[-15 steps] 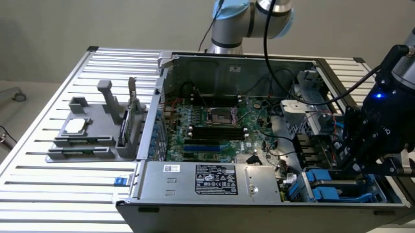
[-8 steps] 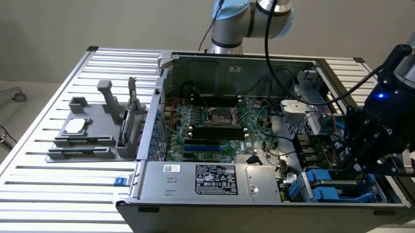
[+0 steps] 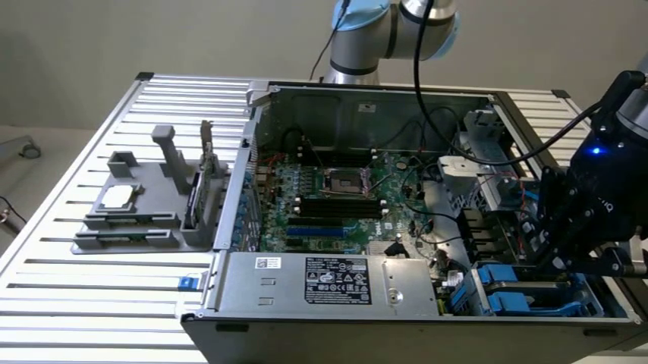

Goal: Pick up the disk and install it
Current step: 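Insert the first disk wire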

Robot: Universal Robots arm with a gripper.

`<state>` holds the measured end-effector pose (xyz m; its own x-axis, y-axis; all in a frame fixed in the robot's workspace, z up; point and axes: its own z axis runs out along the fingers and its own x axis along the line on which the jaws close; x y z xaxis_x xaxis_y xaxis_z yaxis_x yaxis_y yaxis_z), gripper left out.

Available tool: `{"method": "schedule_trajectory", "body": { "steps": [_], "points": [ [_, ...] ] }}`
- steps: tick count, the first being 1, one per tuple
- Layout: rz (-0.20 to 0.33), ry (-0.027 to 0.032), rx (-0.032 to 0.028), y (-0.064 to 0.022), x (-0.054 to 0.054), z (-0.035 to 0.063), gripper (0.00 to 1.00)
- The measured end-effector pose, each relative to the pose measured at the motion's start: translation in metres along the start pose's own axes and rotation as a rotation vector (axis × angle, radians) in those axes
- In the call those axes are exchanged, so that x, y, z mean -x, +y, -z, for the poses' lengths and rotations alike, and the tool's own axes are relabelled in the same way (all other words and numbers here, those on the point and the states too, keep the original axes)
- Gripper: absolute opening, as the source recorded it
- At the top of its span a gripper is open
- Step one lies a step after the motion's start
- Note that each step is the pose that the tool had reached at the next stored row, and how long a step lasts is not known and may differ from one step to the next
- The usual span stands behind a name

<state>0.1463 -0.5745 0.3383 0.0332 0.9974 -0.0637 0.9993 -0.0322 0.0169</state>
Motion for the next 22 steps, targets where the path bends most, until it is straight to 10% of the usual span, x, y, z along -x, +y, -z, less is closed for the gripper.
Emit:
{"method": "schedule_trajectory", "body": {
  "steps": [22],
  "points": [
    [0.0,0.0,-0.0014,0.0006,-0.0012,-0.0007,0.17]
  ]
}}
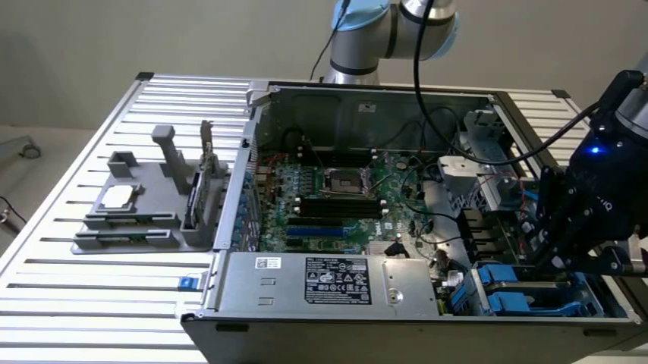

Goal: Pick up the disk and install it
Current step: 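Insert the first disk wire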

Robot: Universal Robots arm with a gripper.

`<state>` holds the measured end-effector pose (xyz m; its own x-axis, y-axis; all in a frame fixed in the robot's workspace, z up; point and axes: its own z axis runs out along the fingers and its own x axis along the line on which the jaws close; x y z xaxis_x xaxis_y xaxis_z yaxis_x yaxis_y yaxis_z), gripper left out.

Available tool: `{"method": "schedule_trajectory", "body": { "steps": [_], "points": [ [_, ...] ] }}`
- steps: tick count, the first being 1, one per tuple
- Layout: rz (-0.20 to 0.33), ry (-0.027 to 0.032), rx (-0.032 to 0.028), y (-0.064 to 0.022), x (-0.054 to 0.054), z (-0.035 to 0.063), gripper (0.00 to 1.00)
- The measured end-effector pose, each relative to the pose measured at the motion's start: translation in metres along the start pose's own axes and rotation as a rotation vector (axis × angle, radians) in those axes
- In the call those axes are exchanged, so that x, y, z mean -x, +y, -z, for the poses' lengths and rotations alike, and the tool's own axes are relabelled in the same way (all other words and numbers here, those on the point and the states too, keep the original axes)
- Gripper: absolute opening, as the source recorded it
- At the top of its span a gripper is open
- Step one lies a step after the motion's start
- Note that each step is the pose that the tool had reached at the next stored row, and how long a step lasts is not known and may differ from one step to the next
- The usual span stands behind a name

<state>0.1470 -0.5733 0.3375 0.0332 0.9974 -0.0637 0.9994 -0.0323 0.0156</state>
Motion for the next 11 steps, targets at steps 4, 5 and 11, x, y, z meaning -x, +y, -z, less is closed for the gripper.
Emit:
{"method": "schedule_trajectory", "body": {
  "steps": [4,5,11],
  "points": [
    [0.0,0.0002,-0.0004,0.0005,0.0,-0.0003,0.17],
    [0.0,-0.0001,-0.0004,0.0005,0.0,-0.0004,0.17],
    [0.0,-0.0001,-0.0005,0.0006,0.0,-0.001,0.17]
  ]
}}
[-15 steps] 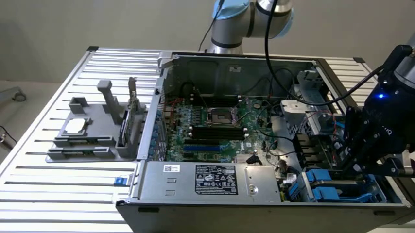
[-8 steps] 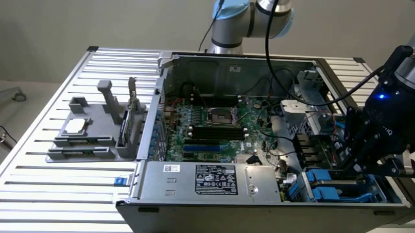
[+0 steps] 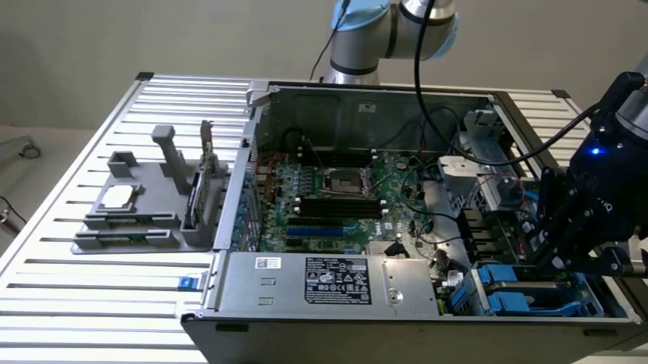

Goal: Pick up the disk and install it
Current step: 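Insert the first disk wire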

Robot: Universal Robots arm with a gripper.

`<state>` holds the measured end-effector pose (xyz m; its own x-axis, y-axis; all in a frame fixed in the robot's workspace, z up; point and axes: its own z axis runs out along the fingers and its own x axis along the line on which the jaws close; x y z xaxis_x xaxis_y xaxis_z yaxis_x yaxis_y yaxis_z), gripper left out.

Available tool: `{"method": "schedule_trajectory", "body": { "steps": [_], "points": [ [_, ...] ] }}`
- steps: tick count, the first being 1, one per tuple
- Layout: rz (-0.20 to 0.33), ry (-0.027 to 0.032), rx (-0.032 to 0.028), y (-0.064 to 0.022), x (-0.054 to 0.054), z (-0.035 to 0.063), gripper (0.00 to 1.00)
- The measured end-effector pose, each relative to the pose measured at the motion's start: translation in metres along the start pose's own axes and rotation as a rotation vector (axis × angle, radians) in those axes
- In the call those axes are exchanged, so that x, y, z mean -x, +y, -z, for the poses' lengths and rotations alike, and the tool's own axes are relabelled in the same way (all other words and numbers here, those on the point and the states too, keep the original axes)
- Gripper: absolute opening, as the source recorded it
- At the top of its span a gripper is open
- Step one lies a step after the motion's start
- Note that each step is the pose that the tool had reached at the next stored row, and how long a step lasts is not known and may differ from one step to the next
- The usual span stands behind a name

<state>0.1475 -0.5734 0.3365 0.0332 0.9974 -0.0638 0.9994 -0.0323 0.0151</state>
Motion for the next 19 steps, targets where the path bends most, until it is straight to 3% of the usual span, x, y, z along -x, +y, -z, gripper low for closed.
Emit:
{"method": "schedule_trajectory", "body": {
  "steps": [19],
  "points": [
    [0.001,-0.0006,-0.0127,0.0044,0.0011,-0.0051,0.17]
  ]
}}
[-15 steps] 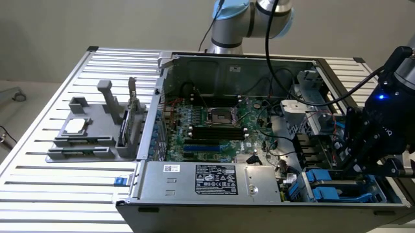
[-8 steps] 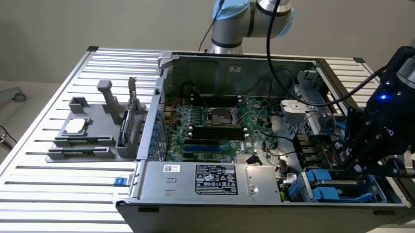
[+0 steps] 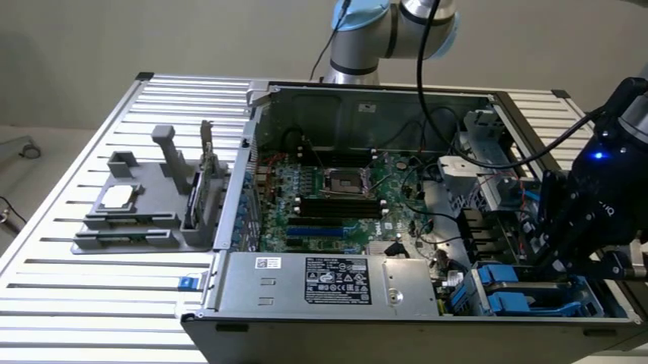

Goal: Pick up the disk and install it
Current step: 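Insert the first disk wire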

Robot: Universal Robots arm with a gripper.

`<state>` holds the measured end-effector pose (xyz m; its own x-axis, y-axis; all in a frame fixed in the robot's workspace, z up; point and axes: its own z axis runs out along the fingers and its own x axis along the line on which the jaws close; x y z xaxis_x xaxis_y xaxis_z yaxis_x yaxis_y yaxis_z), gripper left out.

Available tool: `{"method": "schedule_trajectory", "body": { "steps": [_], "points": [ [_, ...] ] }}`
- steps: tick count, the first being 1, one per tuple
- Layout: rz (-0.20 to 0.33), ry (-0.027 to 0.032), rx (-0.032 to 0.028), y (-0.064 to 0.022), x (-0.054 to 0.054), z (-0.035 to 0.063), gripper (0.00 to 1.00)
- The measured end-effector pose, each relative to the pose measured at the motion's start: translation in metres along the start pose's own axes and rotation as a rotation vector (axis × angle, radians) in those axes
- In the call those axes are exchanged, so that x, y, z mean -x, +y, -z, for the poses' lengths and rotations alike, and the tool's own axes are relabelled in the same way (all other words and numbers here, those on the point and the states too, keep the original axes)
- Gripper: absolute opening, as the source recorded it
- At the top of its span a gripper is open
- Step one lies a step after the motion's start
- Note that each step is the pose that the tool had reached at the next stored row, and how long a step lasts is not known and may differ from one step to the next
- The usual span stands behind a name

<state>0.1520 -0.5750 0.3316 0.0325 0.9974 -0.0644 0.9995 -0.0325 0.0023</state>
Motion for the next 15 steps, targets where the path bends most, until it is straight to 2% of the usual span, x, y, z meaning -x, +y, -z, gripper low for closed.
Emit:
{"method": "schedule_trajectory", "body": {
  "steps": [7,8,9,11,12,13,15],
  "points": [
    [0.0,0.0013,-0.0081,0.0,0.0,-0.001,0.18],
    [0.0,0.0006,-0.0088,0.0001,0.0,-0.0004,0.24],
    [0.0,0.0002,-0.0103,0.0001,0.001,0.0005,0.24],
    [0.0,0.0,-0.0135,0.0001,0.001,0.0031,0.36],
    [0.0,0.0,-0.0157,0.0001,0.001,0.0051,0.36],
    [0.0,-0.0002,-0.0177,0.0001,0.001,0.007,0.43],
    [0.0,-0.0005,-0.0215,0.0,0.002,0.0107,0.43]
  ]
}}
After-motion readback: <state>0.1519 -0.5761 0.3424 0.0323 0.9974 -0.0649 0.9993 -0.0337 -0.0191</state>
